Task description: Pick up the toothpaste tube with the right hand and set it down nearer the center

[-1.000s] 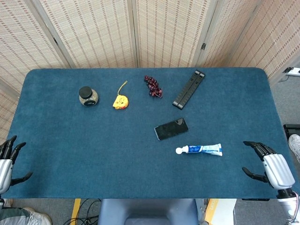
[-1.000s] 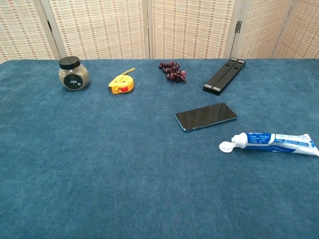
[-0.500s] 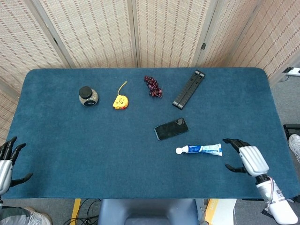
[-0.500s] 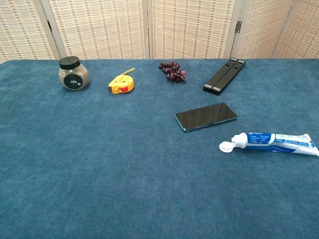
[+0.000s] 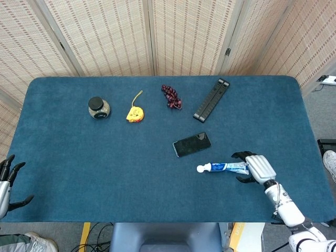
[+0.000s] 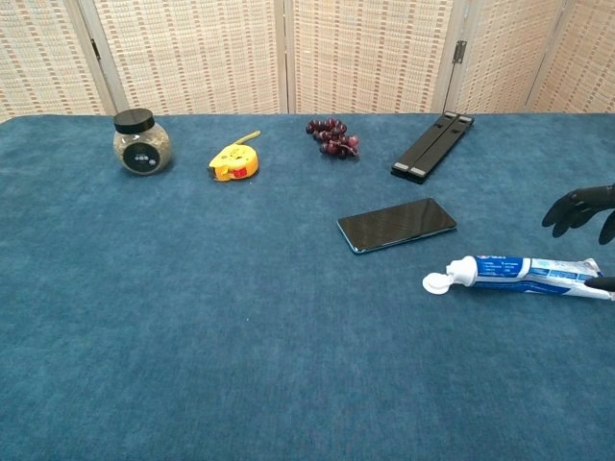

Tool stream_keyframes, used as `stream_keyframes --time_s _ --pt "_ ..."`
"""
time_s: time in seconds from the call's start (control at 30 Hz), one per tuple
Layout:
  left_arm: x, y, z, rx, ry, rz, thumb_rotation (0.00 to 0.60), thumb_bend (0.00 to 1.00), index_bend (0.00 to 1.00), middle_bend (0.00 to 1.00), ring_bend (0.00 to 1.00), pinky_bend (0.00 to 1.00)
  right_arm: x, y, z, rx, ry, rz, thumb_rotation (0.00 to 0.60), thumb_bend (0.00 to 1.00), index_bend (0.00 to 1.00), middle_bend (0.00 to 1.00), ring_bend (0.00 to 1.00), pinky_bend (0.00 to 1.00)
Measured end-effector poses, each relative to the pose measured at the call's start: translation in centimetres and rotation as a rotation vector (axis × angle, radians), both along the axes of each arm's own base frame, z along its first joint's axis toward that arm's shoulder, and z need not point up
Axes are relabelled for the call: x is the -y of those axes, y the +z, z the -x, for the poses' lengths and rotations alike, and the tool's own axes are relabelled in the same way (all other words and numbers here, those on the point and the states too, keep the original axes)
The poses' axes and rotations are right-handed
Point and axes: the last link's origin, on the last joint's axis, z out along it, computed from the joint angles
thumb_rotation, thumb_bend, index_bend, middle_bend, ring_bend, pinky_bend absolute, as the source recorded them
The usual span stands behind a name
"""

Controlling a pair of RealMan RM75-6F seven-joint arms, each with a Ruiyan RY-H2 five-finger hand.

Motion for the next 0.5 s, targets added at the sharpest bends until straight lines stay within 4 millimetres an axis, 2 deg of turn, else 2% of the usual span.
stream_keyframes --time_s 0.27,0.5 --pt "0.1 0.0 0.2 0.0 0.006 0.001 0.6 0.1 0.19 0.02 0.0 0.14 1.5 -1.9 -0.2 -0.038 0.002 -0.025 0.6 0.27 0.33 0.37 0.26 0.36" --pt "0.1 -0.1 0.3 0.001 0.01 0.003 0.6 0.1 0.19 0.02 0.0 0.14 2.1 -3.3 -0.8 -0.047 0.014 -0.039 0.6 0.28 0.38 0.4 0.29 0.38"
